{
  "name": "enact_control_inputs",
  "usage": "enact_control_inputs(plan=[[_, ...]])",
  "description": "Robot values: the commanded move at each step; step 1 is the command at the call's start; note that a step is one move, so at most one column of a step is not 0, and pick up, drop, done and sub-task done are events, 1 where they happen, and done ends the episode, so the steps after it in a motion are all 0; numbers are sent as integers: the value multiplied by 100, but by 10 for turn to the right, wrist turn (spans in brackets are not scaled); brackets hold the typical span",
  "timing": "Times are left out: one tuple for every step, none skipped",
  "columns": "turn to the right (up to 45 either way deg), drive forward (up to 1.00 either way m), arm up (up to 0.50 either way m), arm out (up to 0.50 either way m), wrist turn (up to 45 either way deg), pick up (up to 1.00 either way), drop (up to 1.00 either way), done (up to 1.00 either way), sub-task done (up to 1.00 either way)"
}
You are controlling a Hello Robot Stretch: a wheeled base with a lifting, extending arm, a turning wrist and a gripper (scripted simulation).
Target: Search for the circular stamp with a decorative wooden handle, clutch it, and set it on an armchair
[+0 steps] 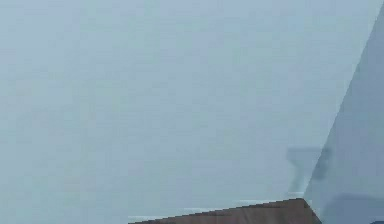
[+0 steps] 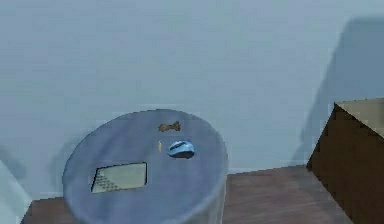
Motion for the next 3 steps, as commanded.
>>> enact_control_inputs(plan=[[450,0,0,0,0,0,0,0,0],[450,0,0,0,0,0,0,0,0],[450,0,0,0,0,0,0,0,0]])
